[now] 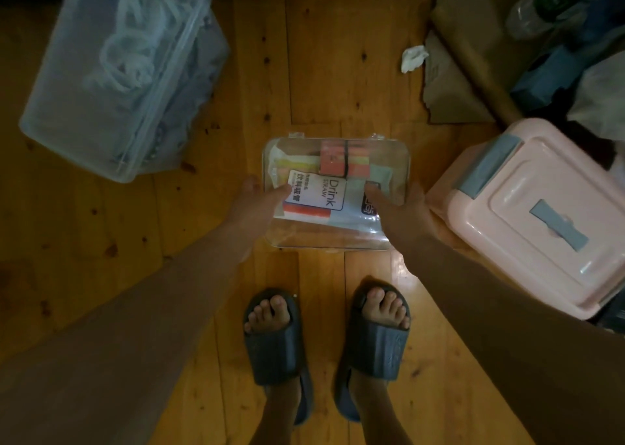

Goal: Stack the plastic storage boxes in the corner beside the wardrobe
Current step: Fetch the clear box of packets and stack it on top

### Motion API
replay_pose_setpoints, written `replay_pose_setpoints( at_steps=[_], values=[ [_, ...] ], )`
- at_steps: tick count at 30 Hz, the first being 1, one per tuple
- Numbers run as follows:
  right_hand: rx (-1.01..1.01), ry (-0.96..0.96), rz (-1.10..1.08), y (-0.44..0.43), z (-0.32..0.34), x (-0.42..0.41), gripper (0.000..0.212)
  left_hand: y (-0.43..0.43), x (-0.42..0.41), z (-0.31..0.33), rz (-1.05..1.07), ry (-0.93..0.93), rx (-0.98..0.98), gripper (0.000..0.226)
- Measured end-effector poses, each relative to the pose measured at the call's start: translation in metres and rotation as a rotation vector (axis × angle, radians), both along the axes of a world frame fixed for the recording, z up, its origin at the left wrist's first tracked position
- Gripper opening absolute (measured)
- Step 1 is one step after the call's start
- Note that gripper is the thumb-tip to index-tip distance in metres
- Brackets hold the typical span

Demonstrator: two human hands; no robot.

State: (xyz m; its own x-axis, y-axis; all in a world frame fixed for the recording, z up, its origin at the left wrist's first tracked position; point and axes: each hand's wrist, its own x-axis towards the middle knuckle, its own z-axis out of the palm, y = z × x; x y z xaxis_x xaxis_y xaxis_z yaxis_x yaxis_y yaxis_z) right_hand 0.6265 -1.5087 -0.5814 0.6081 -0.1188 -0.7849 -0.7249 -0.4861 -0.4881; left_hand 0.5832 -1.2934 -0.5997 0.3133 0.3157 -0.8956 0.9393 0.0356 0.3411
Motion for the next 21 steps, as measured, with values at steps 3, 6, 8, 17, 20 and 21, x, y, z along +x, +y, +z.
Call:
replay_pose_setpoints(
  at_steps=[3, 6, 8, 17, 20, 21],
  values=[
    [0.069, 0.037, -0.054, 0.001, -0.002, 0.002, 0.062, -0.004, 0.004, -0.001, 0.055, -0.006, -0.061, 0.044],
    [0.093, 0.055, -0.084, 0.0, -0.001, 0.006, 0.057, -0.009, 0.008, -0.001, 0.102, 0.002, -0.104, 0.039],
    [0.102, 0.069, -0.085, -0.002, -0.001, 0.007, 0.056, -0.009, 0.007, 0.0, 0.11, 0.008, -0.099, 0.039],
    [0.135, 0.063, -0.036, -0.004, 0.001, 0.0, 0.03, -0.009, 0.003, 0.008, 0.094, 0.008, -0.094, 0.05],
    [0.152, 0.051, -0.031, -0.004, 0.007, -0.005, 0.025, -0.01, -0.001, 0.014, 0.117, -0.007, -0.093, 0.051],
    [0.146, 0.045, -0.032, -0.003, 0.009, -0.006, 0.026, -0.009, -0.002, 0.018, 0.126, -0.014, -0.093, 0.05]
  ],
)
